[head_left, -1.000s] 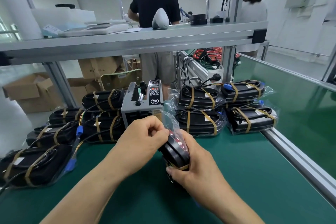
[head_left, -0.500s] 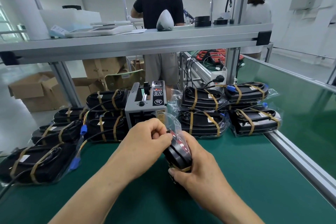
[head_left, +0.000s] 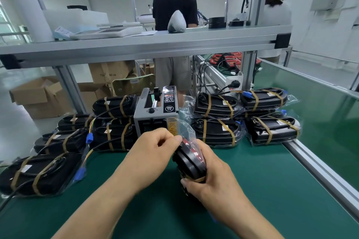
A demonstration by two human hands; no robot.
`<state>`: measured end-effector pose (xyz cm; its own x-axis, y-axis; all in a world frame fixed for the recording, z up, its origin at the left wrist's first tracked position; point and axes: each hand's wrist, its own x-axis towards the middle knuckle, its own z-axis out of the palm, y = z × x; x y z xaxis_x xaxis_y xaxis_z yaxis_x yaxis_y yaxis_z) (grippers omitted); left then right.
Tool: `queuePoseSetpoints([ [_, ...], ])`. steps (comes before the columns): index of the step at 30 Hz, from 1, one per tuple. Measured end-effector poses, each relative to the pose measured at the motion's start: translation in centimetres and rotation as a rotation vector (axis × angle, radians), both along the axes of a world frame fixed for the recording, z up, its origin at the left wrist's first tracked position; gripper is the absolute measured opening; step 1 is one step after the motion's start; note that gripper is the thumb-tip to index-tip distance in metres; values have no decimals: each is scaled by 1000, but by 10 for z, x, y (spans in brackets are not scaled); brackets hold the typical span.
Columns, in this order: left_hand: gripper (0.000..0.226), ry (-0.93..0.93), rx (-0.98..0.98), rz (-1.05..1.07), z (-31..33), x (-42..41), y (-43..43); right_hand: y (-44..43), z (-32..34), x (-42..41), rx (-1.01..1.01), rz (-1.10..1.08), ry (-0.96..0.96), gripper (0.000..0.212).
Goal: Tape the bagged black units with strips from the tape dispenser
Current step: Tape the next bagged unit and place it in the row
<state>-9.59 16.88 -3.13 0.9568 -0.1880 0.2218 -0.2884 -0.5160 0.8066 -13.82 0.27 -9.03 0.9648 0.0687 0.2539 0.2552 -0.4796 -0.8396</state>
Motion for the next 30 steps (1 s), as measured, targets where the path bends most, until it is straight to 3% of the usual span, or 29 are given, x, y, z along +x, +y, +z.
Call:
queuePoseSetpoints([
  [12,21,48,-121,7,5,0,1,0,2,-2,13,4,23,82],
  [17,18,-41,-211,37,7,-1,0,1,2,-1,10,5,23,82],
  [23,18,119,-59,-144,18,4,5,0,1,-1,4,6,-5,81],
  [30,19,140,-10,-168,22,12,6,0,-1,-1,8,15,-2,79],
])
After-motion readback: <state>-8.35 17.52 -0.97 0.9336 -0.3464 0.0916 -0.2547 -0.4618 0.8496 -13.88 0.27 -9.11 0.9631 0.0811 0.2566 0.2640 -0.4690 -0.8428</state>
